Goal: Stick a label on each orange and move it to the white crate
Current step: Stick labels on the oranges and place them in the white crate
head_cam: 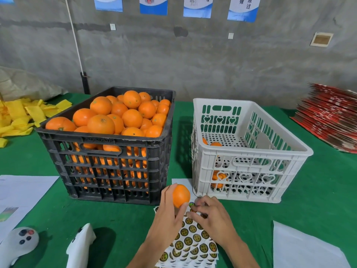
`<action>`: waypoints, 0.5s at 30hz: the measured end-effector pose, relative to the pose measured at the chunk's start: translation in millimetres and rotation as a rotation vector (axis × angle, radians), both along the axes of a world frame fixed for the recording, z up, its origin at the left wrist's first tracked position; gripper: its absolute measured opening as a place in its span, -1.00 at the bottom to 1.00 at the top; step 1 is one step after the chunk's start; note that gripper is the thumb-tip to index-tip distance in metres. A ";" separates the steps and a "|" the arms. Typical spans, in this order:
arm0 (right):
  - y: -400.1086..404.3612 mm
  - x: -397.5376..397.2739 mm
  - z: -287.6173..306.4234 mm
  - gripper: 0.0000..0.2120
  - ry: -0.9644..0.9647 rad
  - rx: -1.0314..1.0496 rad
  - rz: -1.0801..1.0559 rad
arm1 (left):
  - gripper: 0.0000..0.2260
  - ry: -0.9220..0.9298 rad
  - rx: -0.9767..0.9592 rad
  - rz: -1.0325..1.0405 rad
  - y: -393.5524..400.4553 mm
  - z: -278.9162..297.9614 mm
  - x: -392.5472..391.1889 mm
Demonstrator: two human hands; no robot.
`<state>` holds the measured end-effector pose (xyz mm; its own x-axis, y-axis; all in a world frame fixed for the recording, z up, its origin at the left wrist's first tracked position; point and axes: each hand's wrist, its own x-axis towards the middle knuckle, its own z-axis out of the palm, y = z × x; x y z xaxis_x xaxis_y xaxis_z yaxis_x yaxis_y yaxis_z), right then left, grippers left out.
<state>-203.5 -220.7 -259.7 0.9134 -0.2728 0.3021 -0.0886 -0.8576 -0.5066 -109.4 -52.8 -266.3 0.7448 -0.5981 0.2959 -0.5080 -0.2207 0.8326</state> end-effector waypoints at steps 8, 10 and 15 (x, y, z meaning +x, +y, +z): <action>2.5 0.9 3.5 -0.64 0.023 -0.127 0.036 | -0.53 0.149 -0.060 -0.070 1.3 -6.7 1.9; 5.2 1.0 5.4 -0.65 0.011 -0.097 0.018 | -0.54 0.144 -0.051 -0.054 2.0 -4.6 1.8; 9.2 4.5 5.5 -0.80 0.005 0.203 -0.074 | -0.54 0.136 0.007 -0.024 3.1 -0.1 0.9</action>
